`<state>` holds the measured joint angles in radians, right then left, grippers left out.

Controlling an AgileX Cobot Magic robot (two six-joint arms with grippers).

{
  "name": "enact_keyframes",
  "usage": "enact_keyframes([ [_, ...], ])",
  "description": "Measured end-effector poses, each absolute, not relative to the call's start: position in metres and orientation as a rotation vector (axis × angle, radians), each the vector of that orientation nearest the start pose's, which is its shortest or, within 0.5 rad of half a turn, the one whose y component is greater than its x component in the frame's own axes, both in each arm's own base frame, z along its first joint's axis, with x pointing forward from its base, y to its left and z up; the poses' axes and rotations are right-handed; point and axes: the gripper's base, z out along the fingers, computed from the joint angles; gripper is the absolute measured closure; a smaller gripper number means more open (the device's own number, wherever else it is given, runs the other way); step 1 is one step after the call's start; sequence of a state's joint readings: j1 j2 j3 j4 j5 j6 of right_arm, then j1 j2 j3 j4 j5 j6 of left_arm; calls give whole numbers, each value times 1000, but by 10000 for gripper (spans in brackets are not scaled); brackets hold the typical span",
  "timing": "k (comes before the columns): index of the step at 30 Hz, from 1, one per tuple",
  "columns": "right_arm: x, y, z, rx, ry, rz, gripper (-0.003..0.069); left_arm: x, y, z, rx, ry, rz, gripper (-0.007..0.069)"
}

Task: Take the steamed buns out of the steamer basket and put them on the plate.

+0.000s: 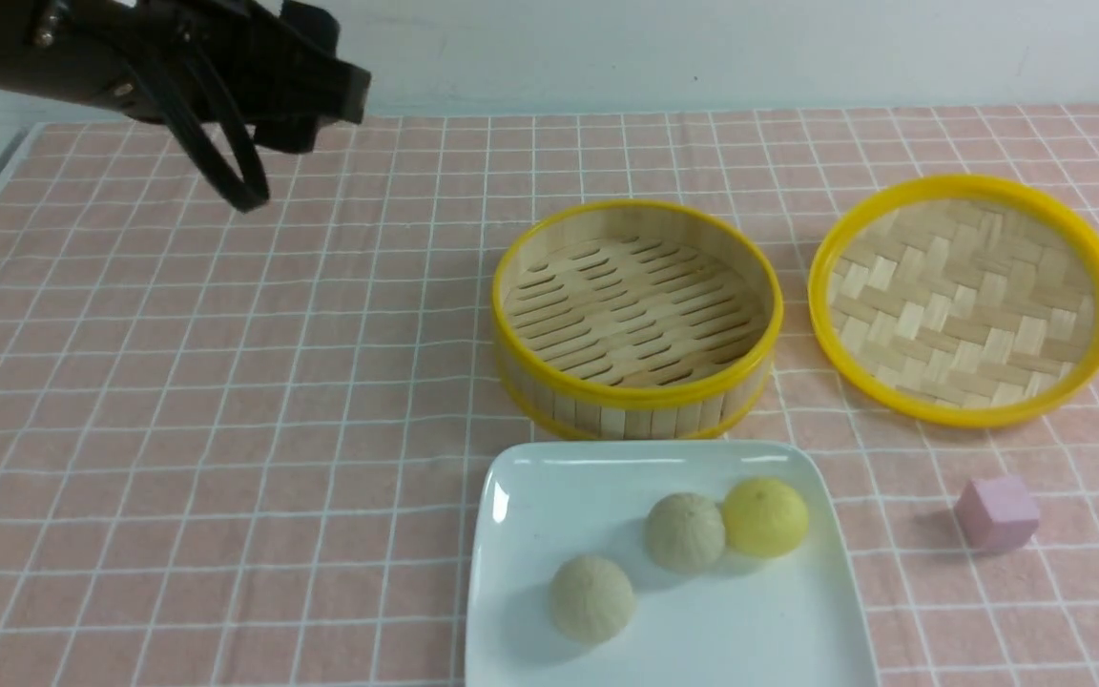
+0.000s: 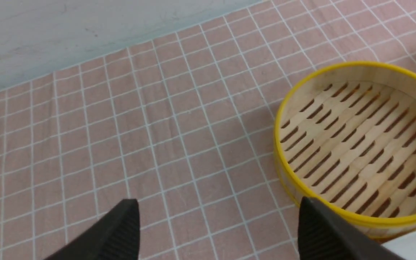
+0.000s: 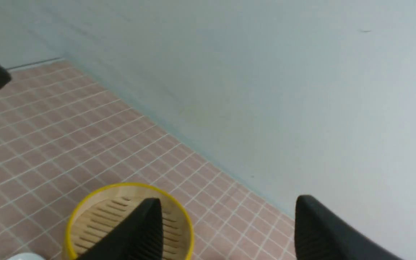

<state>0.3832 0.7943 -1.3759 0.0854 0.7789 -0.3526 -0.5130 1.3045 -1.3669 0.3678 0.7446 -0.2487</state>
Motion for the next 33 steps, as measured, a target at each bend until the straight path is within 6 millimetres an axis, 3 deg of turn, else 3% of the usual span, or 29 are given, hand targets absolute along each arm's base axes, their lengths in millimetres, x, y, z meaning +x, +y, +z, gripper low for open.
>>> enact_keyframes([
  [6, 37, 17, 515, -497, 1557, 140, 174, 260, -123, 425, 426, 1975, -66, 49],
  [10, 28, 13, 500, -483, 1593, 160, 174, 261, -125, 429, 427, 1935, -85, 49],
  [15, 30, 14, 436, -488, 1709, 179, 174, 261, -126, 431, 426, 1903, -101, 49],
  [22, 39, 19, 350, -434, 1647, 239, 174, 261, -126, 431, 426, 1903, -101, 49],
  [24, 41, 20, 339, -426, 1630, 241, 174, 261, -126, 431, 426, 1903, -101, 49],
  [25, 44, 21, 321, -421, 1625, 240, 174, 261, -126, 431, 426, 1903, -101, 49],
  [28, 51, 23, 294, -417, 1633, 236, 174, 261, -126, 431, 426, 1903, -101, 49],
  [33, 59, 26, 266, -413, 1644, 232, 174, 262, -127, 432, 426, 1900, -103, 49],
])
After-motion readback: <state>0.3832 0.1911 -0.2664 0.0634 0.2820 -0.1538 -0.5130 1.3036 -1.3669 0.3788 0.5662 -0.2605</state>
